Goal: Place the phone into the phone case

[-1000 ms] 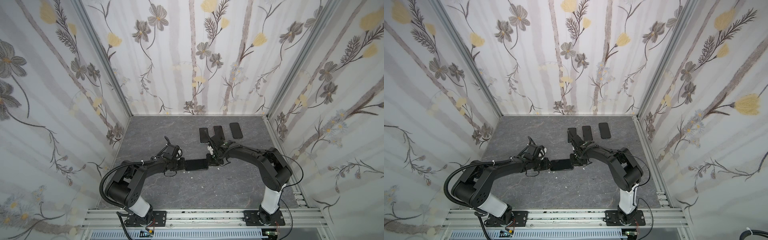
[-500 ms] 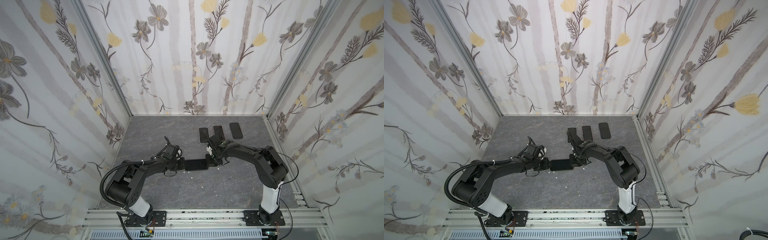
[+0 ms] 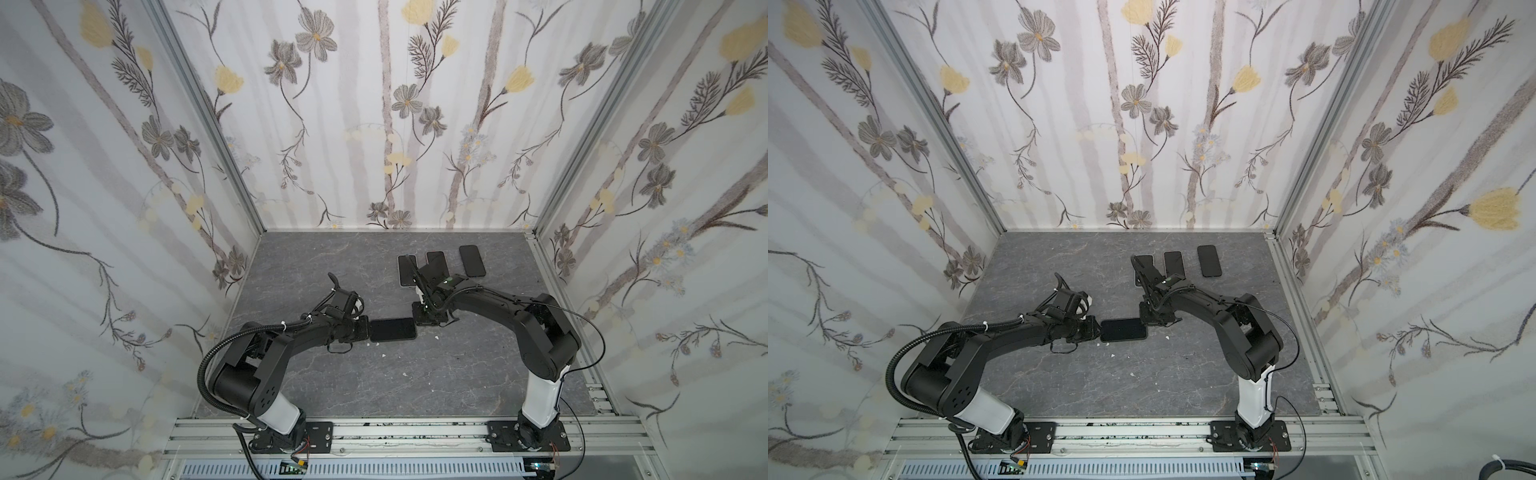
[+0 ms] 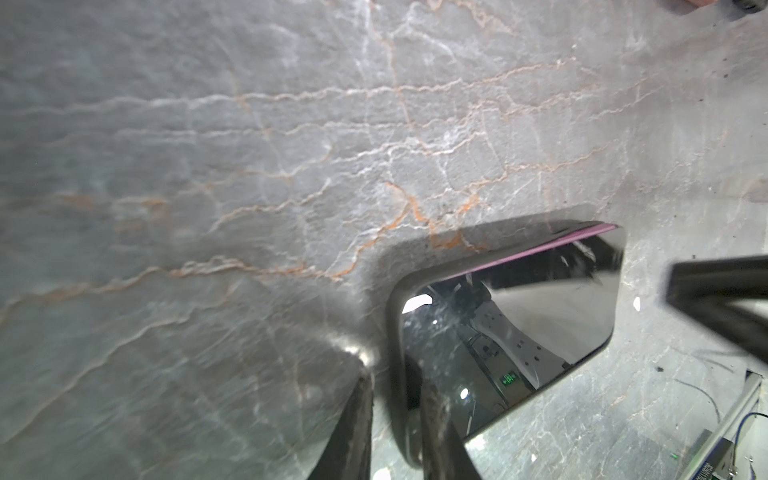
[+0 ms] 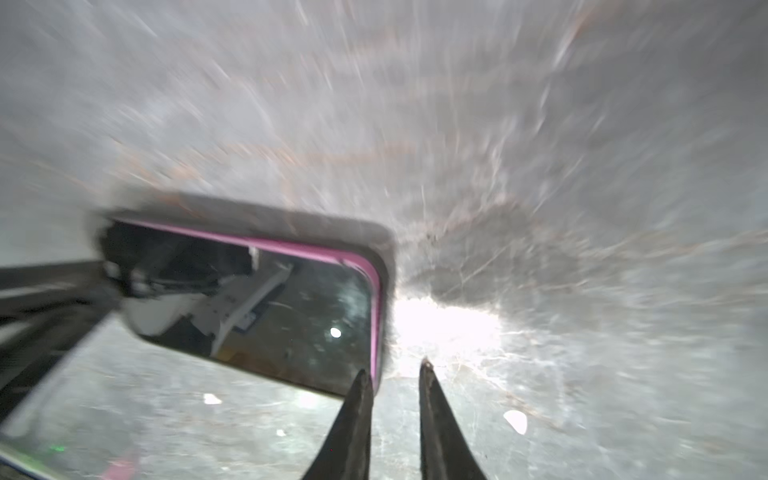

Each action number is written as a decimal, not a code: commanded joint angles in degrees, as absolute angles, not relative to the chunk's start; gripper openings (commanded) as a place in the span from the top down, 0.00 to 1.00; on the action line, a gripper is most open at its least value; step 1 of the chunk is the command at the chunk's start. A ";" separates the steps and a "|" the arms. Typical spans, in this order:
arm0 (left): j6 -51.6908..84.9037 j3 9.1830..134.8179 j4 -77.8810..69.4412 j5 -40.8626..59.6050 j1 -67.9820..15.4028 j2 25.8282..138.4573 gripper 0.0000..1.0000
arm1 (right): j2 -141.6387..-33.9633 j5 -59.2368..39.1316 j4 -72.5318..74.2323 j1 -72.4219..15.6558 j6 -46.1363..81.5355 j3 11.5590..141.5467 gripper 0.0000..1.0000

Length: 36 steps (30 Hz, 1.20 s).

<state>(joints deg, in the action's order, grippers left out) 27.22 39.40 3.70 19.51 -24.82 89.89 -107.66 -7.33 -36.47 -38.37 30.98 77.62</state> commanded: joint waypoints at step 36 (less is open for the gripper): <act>26.28 42.67 7.56 19.91 -24.61 93.42 0.76 | -120.93 -5.41 -40.41 -37.80 26.78 81.35 0.92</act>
<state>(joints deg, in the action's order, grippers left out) 26.81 43.03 6.31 20.91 -24.60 92.97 -118.04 -11.25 -38.59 -37.54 27.33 82.72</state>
